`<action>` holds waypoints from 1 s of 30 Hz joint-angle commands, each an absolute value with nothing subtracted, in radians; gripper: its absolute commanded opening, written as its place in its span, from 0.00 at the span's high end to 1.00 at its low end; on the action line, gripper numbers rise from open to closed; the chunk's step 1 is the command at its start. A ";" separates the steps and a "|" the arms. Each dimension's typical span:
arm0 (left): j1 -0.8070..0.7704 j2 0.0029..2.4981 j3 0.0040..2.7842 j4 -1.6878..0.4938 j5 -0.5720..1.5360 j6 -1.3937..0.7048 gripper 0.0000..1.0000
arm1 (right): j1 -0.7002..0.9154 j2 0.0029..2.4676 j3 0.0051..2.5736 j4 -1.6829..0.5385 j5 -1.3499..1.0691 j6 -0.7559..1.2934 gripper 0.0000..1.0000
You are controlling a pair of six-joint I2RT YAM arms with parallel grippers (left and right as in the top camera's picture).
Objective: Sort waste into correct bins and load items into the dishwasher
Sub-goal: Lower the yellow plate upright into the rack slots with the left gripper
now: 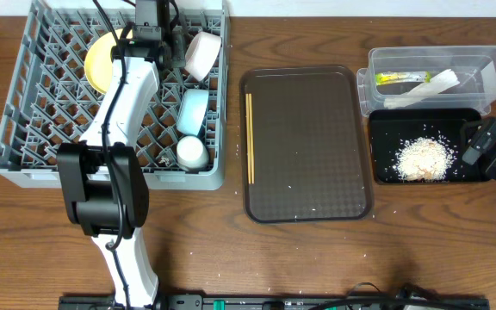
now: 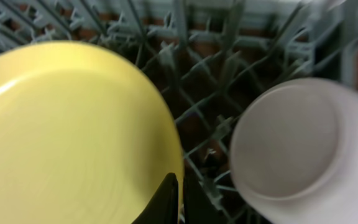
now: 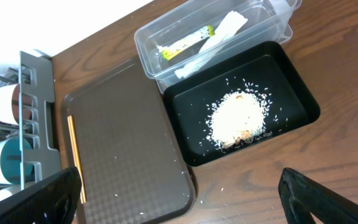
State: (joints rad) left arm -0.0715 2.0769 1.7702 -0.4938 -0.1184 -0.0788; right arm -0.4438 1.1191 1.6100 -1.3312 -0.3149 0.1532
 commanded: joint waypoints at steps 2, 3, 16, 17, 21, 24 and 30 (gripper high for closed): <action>-0.061 2.115 1.775 -0.511 -0.143 -0.088 0.92 | -0.448 1.120 1.619 -1.332 -0.318 0.164 0.01; -0.061 2.115 1.775 -0.511 -0.143 -0.088 0.92 | -0.448 1.120 1.619 -1.332 -0.318 0.163 0.01; -0.065 2.134 1.728 -0.538 -0.139 -0.088 0.92 | -0.448 1.120 1.619 -1.332 -0.318 0.164 0.01; -0.065 2.135 1.720 -0.537 -0.139 -0.088 0.92 | -0.448 1.120 1.619 -1.332 -0.318 0.163 0.01; -0.065 2.152 1.707 -0.539 -0.140 -0.088 0.92 | -0.448 1.120 1.619 -1.332 -0.318 0.164 0.01; -0.065 2.170 1.706 -0.549 -0.140 -0.088 0.92 | -0.448 1.120 1.619 -1.332 -0.318 0.164 0.01; -0.065 2.178 1.705 -0.552 -0.165 -0.088 0.92 | -0.448 1.120 1.619 -1.332 -0.318 0.163 0.01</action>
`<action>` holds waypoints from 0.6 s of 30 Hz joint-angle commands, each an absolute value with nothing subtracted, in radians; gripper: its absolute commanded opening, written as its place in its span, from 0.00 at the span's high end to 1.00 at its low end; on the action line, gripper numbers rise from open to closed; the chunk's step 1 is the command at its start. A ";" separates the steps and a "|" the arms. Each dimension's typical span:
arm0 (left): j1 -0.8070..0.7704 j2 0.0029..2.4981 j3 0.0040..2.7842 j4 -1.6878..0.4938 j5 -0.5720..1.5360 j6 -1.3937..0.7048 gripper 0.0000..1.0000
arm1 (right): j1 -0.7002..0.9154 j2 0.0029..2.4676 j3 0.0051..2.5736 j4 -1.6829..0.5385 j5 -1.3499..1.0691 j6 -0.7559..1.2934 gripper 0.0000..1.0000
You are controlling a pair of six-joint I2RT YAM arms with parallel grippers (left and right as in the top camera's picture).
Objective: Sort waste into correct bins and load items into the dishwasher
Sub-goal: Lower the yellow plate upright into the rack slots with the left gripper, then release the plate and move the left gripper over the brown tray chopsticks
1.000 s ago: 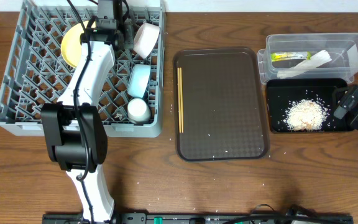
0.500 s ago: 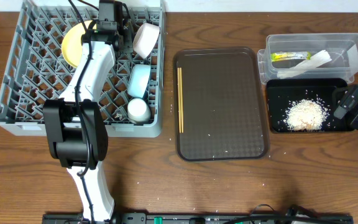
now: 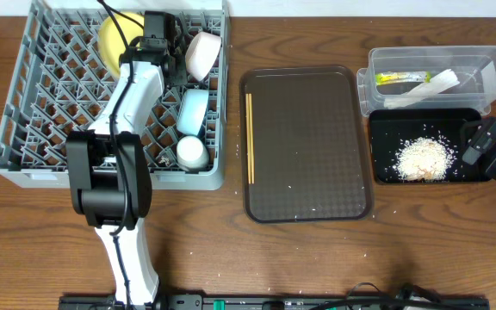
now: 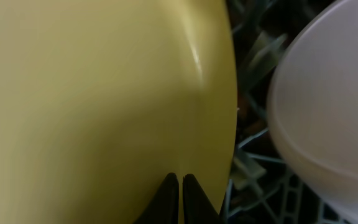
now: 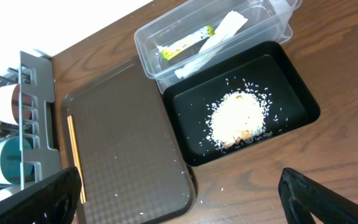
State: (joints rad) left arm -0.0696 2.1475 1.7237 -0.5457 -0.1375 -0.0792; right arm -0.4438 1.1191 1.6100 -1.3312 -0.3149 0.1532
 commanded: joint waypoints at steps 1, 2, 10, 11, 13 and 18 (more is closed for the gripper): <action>-0.065 2.178 1.705 -0.553 -0.179 -0.088 0.92 | -0.448 1.120 1.619 -1.332 -0.318 0.164 0.01; -0.065 2.178 1.705 -0.555 -0.192 -0.088 0.92 | -0.448 1.120 1.619 -1.332 -0.318 0.163 0.01; -0.070 2.177 1.706 -0.564 -0.200 -0.088 0.92 | -0.448 1.120 1.619 -1.332 -0.318 0.164 0.01; -0.073 2.177 1.706 -0.564 -0.200 -0.088 0.92 | -0.448 1.120 1.619 -1.332 -0.318 0.164 0.01; -0.086 2.176 1.707 -0.564 -0.200 -0.088 0.92 | -0.448 1.120 1.619 -1.332 -0.318 0.163 0.01; -0.129 2.168 1.725 -0.564 -0.259 -0.088 0.92 | -0.448 1.120 1.619 -1.332 -0.318 0.164 0.01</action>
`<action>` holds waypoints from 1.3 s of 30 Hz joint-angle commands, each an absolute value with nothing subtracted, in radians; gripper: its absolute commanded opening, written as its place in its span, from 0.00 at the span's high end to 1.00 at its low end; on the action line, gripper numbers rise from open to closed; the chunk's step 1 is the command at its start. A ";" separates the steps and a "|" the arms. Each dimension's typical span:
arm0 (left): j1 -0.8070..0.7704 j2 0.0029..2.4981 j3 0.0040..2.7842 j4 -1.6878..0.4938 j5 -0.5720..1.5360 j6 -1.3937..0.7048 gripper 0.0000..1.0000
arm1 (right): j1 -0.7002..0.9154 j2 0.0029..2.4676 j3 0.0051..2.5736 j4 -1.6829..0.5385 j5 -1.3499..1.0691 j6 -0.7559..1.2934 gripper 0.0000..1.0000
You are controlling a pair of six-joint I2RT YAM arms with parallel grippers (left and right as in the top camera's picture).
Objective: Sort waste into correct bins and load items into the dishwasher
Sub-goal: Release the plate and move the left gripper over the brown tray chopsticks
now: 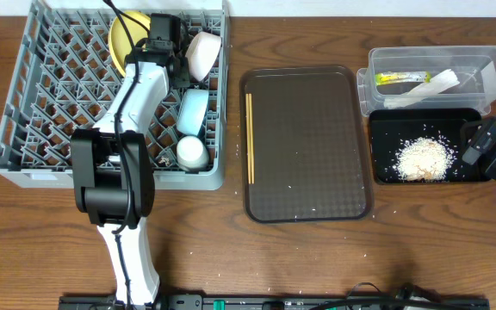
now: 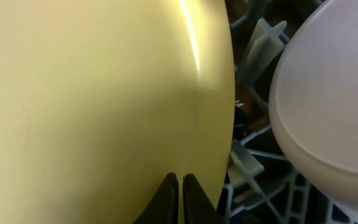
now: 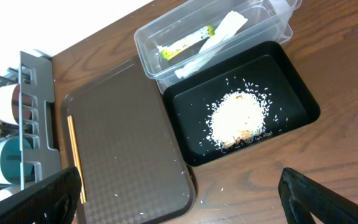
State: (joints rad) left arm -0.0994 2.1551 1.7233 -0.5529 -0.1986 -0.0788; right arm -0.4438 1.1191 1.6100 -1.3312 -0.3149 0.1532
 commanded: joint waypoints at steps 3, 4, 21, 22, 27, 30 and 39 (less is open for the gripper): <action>-0.157 2.149 1.739 -0.560 -0.310 -0.087 0.92 | -0.448 1.120 1.619 -1.332 -0.318 0.164 0.01; -0.163 2.141 1.742 -0.555 -0.312 -0.087 0.92 | -0.448 1.120 1.619 -1.332 -0.318 0.164 0.01; -0.197 1.907 1.745 -0.527 -0.294 -0.088 0.92 | -0.447 1.120 1.619 -1.332 -0.318 0.163 0.01; -0.202 1.891 1.745 -0.546 -0.275 -0.088 0.91 | -0.447 1.120 1.619 -1.332 -0.318 0.163 0.01; -0.241 1.834 1.745 -0.678 -0.077 -0.103 0.89 | -0.447 1.120 1.619 -1.332 -0.318 0.163 0.01; -0.276 1.827 1.745 -0.762 -0.035 -0.200 0.89 | -0.447 1.120 1.619 -1.332 -0.318 0.164 0.01; -0.442 1.828 1.730 -0.920 -0.025 -0.321 0.85 | -0.447 1.120 1.619 -1.332 -0.318 0.164 0.01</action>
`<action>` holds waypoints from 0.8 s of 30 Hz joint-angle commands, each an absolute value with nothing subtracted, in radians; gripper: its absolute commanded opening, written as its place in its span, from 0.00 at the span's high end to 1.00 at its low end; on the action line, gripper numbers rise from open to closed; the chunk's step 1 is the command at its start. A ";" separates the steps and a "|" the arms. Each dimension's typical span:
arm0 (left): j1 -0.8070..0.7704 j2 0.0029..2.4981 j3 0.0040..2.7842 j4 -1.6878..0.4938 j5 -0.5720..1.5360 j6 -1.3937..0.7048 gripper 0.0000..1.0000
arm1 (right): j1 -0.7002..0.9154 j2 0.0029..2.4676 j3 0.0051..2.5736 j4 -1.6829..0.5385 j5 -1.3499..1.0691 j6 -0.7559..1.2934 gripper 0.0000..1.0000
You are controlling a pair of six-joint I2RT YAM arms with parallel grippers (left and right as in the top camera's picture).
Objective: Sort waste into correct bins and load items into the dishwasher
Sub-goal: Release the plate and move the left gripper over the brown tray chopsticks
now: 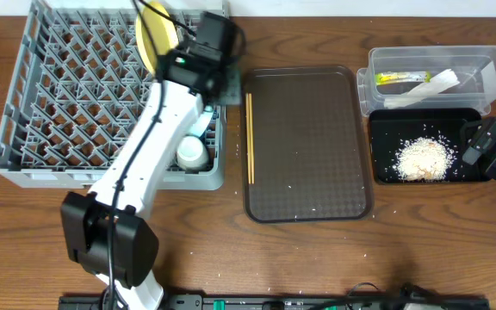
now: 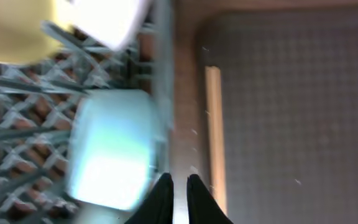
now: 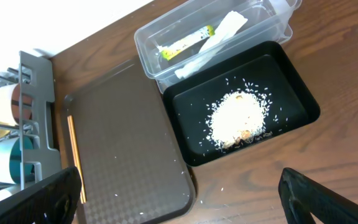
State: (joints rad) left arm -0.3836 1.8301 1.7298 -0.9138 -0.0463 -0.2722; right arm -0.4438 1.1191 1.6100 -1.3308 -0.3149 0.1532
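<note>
A yellow plate [image 1: 156, 34] stands on edge at the back of the grey dish rack [image 1: 24, 129]. My left gripper [image 1: 218, 39] hovers over the rack's right edge; in its wrist view the left gripper [image 2: 179, 186] is all but shut with nothing between its fingers. Under it lie a pale teal cup [image 2: 110, 149] in the rack and wooden chopsticks [image 2: 214, 124]. The chopsticks [image 1: 249, 138] lie along the left side of the brown tray [image 1: 308, 146]. My right gripper [image 3: 179, 199] stands wide open and empty at the far right.
A clear bin [image 1: 437, 77] at the back right holds a wrapper and white paper. In front of it a black bin [image 1: 386, 138] holds a heap of rice. A white cup [image 1: 191, 152] lies in the rack's front right corner. Rice grains dot the tray.
My left gripper has let go of the yellow plate, which now stands in the rack's back row. The gripper has moved right, to the rack's right edge beside the tray. The right arm is unmoved.
My left gripper held the yellow plate by its rim over the rack's back left part. It then stood further back and right with the plate, close to the white cup. Now the plate stands alone in the rack and the gripper is empty near the tray.
</note>
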 commanded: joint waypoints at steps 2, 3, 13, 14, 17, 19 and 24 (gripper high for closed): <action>-0.484 1.832 1.711 -0.916 -0.026 -0.321 0.83 | -0.447 1.120 1.619 -1.332 -0.318 0.164 0.01; -0.503 1.837 1.703 -0.912 -0.027 -0.320 0.77 | -0.447 1.120 1.619 -1.332 -0.318 0.163 0.01; -0.557 1.974 1.692 -0.873 -0.071 -0.320 0.55 | -0.447 1.120 1.619 -1.332 -0.318 0.164 0.01; -0.557 1.995 1.692 -0.860 -0.072 -0.320 0.51 | -0.447 1.120 1.619 -1.332 -0.318 0.163 0.01; -0.557 2.039 1.692 -0.834 -0.072 -0.320 0.50 | -0.447 1.120 1.619 -1.332 -0.318 0.164 0.01; -0.557 2.062 1.692 -0.819 -0.071 -0.320 0.50 | -0.447 1.120 1.619 -1.332 -0.318 0.164 0.01; -0.557 2.122 1.692 -0.771 -0.071 -0.321 0.50 | -0.447 1.120 1.619 -1.332 -0.318 0.163 0.01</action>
